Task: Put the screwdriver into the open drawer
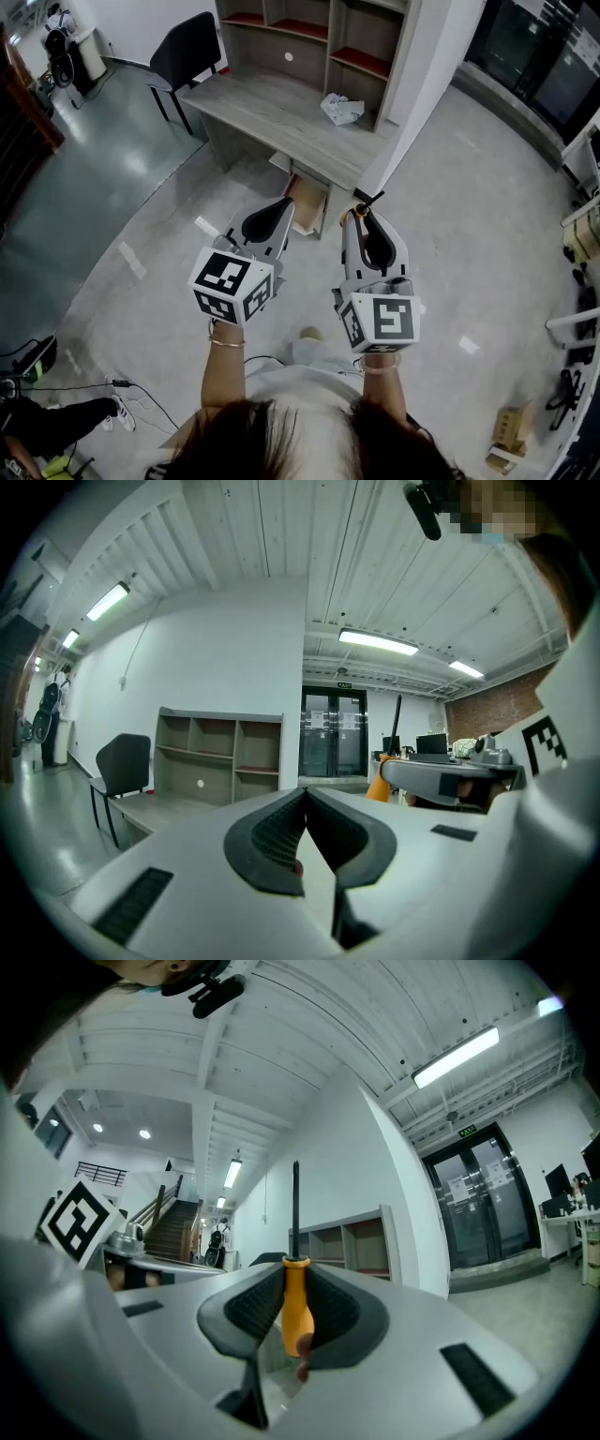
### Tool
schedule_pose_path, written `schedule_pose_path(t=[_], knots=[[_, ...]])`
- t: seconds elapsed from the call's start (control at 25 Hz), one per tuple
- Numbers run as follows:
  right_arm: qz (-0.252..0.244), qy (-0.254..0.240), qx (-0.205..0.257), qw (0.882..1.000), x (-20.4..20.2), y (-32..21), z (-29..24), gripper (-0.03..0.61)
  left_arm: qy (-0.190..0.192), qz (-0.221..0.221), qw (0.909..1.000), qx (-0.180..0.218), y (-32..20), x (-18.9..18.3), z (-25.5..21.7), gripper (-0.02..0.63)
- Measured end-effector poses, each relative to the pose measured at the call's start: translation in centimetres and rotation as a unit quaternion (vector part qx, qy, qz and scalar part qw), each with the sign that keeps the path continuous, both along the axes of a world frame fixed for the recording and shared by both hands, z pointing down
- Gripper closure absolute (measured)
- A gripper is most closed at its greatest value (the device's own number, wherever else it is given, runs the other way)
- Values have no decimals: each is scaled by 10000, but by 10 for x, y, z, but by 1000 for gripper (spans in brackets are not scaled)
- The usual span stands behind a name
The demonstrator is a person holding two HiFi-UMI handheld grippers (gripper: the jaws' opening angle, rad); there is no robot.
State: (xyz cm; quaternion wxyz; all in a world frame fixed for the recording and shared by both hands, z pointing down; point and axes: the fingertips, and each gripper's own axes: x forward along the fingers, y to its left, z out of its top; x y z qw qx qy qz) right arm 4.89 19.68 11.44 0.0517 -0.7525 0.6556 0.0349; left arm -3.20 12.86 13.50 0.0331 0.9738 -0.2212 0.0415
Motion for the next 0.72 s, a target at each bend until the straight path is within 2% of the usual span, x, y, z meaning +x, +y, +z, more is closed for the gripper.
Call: schedule_pose_path(t=[0.44,0.72], knots=[[-540,-108,-129,9984,28,-31,13,492,-125,-608,9980,-86,-25,11,11,597],[-692,-418,-162,9966,36,-38,22,492,-306,-641,9975,-57,-30,22,18,597]])
